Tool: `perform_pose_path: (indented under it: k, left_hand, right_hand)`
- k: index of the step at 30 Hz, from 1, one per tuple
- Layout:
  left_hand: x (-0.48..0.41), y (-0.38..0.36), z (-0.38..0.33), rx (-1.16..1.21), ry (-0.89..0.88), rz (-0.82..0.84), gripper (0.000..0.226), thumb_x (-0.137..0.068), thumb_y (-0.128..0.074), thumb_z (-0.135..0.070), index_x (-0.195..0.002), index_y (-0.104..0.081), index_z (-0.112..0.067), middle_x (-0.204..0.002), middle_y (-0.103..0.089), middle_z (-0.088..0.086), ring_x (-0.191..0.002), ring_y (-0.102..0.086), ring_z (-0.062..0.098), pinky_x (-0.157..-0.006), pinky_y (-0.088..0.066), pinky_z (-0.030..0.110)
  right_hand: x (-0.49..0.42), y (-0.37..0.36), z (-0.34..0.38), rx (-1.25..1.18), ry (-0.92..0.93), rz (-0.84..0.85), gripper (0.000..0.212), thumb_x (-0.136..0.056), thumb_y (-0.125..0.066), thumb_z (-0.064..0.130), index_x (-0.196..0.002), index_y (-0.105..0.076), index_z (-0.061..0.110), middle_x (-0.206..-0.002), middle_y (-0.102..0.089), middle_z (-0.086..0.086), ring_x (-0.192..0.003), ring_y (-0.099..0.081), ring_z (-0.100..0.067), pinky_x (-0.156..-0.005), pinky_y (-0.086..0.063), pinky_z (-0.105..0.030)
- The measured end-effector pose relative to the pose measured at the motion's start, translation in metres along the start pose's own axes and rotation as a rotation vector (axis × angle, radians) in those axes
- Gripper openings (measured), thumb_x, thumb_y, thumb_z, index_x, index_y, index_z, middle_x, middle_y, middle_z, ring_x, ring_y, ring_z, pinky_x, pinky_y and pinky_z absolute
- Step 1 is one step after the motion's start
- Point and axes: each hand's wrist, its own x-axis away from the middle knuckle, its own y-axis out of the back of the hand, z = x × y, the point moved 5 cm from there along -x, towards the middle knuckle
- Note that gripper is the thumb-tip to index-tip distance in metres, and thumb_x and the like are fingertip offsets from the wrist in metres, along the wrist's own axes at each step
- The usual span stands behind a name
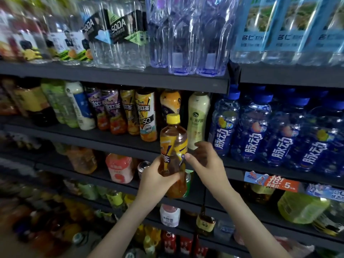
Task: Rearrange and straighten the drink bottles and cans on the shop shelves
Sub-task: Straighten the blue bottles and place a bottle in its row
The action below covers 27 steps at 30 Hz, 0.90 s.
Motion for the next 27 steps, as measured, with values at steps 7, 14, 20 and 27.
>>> perform_pose_path:
  k: [7,14,20,27]
  left_hand:
    - [0.009,0.028,-0.001,-0.126,-0.049,-0.083,0.038,-0.069,-0.079,-0.034,-0.104,-0.065,-0.031,-0.087,-0.069,-0.017,-0.086,-0.062,-0.004,-0.070,-0.046,0.010]
    - [-0.011,0.055,-0.005,-0.328,-0.170,0.148,0.055,-0.080,-0.069,-0.036,-0.129,-0.045,-0.043,-0.108,-0.063,-0.019,-0.099,-0.057,0.000,-0.077,-0.042,0.005]
    - [-0.070,0.087,0.000,-0.261,-0.236,0.194,0.067,-0.087,-0.061,-0.022,-0.143,-0.027,-0.038,-0.128,-0.054,-0.016,-0.117,-0.051,0.004,-0.093,-0.041,0.018]
    - [-0.135,0.104,0.005,-0.208,-0.387,-0.031,0.058,-0.085,-0.070,-0.030,-0.133,-0.044,-0.012,-0.126,-0.058,0.003,-0.115,-0.055,0.018,-0.083,-0.036,0.013]
  right_hand:
    - [0.011,-0.047,0.011,-0.048,-0.073,0.308,0.042,-0.073,-0.082,0.033,-0.103,-0.054,0.035,-0.099,-0.066,0.015,-0.089,-0.059,0.012,-0.070,-0.045,-0.006]
    - [-0.007,-0.067,0.019,0.012,-0.066,0.187,0.033,-0.070,-0.085,0.024,-0.087,-0.059,0.036,-0.080,-0.065,0.022,-0.075,-0.059,0.020,-0.064,-0.043,-0.003]
    - [-0.027,-0.085,0.025,-0.019,-0.083,-0.056,0.029,-0.066,-0.087,0.026,-0.086,-0.066,0.032,-0.077,-0.071,0.021,-0.079,-0.065,0.008,-0.066,-0.049,-0.010]
    - [-0.029,-0.102,0.038,-0.115,-0.135,-0.385,0.023,-0.070,-0.084,0.023,-0.086,-0.069,0.026,-0.074,-0.071,0.022,-0.074,-0.065,0.010,-0.063,-0.048,-0.008]
